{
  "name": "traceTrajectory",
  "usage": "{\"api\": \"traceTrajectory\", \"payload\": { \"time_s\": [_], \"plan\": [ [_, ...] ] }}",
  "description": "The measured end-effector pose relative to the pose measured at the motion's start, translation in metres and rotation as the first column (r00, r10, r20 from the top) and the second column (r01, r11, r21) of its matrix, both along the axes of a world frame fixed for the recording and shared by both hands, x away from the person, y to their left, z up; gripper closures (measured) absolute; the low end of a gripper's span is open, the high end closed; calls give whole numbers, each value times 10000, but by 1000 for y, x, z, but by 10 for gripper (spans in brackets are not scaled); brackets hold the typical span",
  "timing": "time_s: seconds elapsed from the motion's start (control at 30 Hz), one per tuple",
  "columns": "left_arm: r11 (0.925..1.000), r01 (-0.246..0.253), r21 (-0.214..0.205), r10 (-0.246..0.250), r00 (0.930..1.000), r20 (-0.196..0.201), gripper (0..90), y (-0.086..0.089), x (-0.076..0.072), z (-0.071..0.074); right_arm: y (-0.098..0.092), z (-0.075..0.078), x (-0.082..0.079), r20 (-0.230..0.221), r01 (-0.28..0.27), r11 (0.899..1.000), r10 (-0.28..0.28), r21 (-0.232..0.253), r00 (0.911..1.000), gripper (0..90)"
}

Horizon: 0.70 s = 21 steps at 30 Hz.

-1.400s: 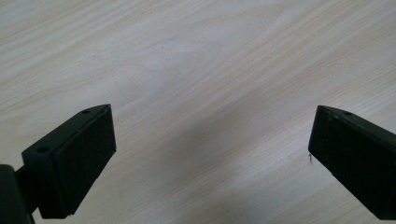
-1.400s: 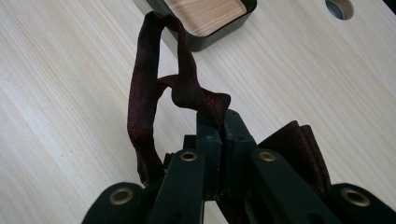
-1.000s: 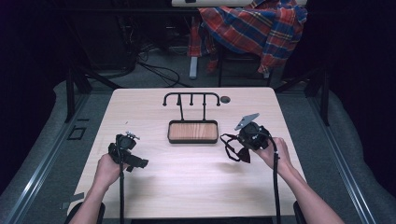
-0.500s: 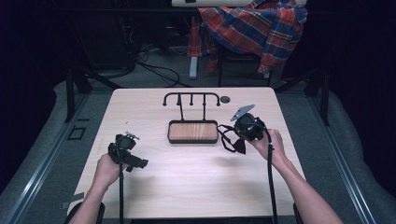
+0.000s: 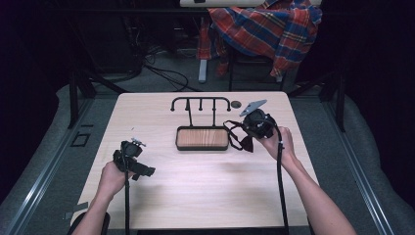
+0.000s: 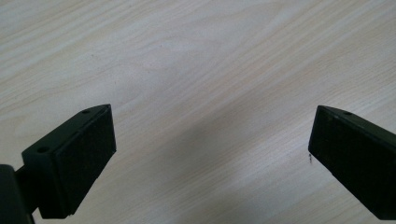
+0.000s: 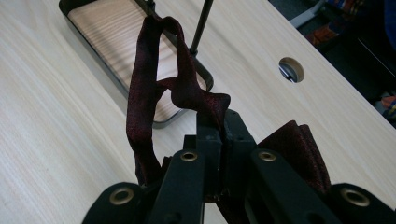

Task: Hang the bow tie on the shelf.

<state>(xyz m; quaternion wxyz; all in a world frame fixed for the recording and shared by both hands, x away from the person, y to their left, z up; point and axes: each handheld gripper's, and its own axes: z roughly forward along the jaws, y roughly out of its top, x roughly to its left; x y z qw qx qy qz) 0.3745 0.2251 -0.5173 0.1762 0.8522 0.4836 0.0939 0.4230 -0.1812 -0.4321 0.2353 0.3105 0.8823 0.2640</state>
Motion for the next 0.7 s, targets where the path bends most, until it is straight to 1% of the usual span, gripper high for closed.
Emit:
{"api": "traceTrajectory", "payload": {
  "time_s": [0.03, 0.1, 0.2, 0.37, 0.43, 0.53, 0.63, 0.7],
  "plan": [
    [10000, 0, -1, 0, 10000, -2, 8, 0, 0, 0, 1, 3, 2, 69, 16, 9999, -17, 126, 10000, 876],
    [10000, 3, -5, -3, 10000, -1, 8, 0, 0, 0, 2, 4, 2, 72, 42, 9999, -43, 118, 10000, 876],
    [10000, 41, 3, -41, 10000, -32, 8, 0, 0, 0, 5, 8, 5, 198, 13, 9997, -18, 262, 9998, 876],
    [10000, 21, 3, -21, 10000, -1, 9, 0, 0, 0, 8, 11, 7, 295, 23, 9994, -33, 346, 9996, 876],
    [10000, 45, -8, -45, 10000, -8, 9, 0, 0, 0, 9, 13, 10, 335, 57, 9987, -74, 510, 9994, 876],
    [10000, 34, -1, -34, 10000, -4, 9, 0, 0, 0, 9, 15, 11, 308, 52, 9982, -70, 598, 9995, 876],
    [10000, 45, -5, -45, 10000, -11, 9, 0, 0, 0, 12, 18, 14, 384, 41, 9974, -68, 716, 9992, 876],
    [10000, 58, -10, -58, 10000, -23, 9, 0, 0, 0, 12, 19, 14, 380, 25, 9975, -52, 703, 9993, 876]
  ]
}}
